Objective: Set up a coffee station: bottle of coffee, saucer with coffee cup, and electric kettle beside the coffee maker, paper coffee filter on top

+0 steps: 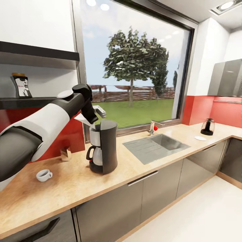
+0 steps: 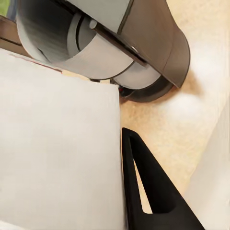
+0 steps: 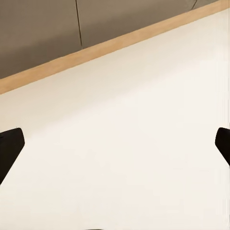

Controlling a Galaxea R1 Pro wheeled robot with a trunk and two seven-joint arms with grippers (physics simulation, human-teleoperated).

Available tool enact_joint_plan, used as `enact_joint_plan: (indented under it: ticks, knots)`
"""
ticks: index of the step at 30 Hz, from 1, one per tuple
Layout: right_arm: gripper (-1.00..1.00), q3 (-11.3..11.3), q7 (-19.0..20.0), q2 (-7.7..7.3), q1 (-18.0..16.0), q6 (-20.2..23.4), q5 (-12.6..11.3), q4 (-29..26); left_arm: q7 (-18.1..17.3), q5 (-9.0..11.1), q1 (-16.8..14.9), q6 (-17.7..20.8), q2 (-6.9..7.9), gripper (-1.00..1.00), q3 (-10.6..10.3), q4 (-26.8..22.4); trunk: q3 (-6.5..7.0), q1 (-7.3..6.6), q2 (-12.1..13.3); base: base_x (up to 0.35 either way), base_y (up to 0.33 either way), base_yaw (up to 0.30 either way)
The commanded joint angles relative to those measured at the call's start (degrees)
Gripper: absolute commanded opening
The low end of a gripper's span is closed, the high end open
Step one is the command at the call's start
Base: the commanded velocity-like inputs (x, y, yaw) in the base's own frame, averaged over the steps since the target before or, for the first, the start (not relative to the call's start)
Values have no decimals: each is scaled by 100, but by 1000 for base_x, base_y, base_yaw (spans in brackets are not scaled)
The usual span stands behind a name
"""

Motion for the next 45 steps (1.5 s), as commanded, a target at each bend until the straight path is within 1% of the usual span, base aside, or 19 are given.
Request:
enact_joint_plan:
  ticks: [1, 5, 10, 17, 23, 27, 29, 34, 38, 39, 40, 43, 45]
  knots:
    - [100, -4, -2, -12, -1, -18, 6, 4, -58, -88, -6, 24, 6, -100, -9, -7, -3, 2, -4, -4, 1, -2]
    - [100, -4, -2, -23, -1, -18, 6, 4, -64, -111, -26, 24, 15, -100, -9, -7, -3, 2, -4, -2, 48, -1]
    - [100, -4, -2, -24, -1, -18, 6, 1, -63, -115, -33, 24, 10, -100, -9, -7, 0, 2, -4, 0, 260, -23]
    - [100, -4, -2, -24, -1, -18, 6, 4, -65, -115, -34, 24, -18, -100, -9, -7, 41, 2, -4, -12, 300, -215]
    - [100, -4, -2, -24, -1, -19, 3, 2, -60, -115, -34, 24, -4, -100, -9, -7, 63, 2, -4, -203, 235, -142]
    - [100, 1, -2, -30, -1, -25, 5, 4, -58, -120, -20, 24, -3, -100, -13, -7, 65, 2, -4, -63, 59, -14]
    - [100, 3, -2, -63, -1, -26, 6, 4, -57, -122, -5, 18, 0, -100, -16, -7, 65, 2, -4, -14, 13, -3]
    - [100, -1, -2, -91, -1, -23, 4, 4, -18, -117, 23, -1, 9, -100, -22, -7, 65, 2, -4, -4, 4, -1]
    - [100, -4, -2, -94, -1, -18, 6, 4, -15, -111, 29, -428, -17, -100, 15, -66, 65, 2, -4, 0, 0, 0]
    - [100, -4, -2, -95, -1, -18, 6, 4, -18, -108, 30, -668, -20, -100, 30, -164, 65, 2, -4, 0, 0, 0]
    - [100, -4, -2, -98, -1, -18, 6, 6, -21, -107, 29, -794, -18, -100, 43, -236, 65, 2, -4, 0, 0, 0]
    - [100, -4, -4, -103, -1, -18, 6, 9, -37, -82, 30, -1016, -11, -100, 61, -389, 65, 2, -4, 0, 0, 0]
    - [100, -4, -3, -103, -1, -18, 6, 11, -44, -55, 30, -1069, -10, -100, 58, -421, 65, 2, -4, 0, 0, 0]
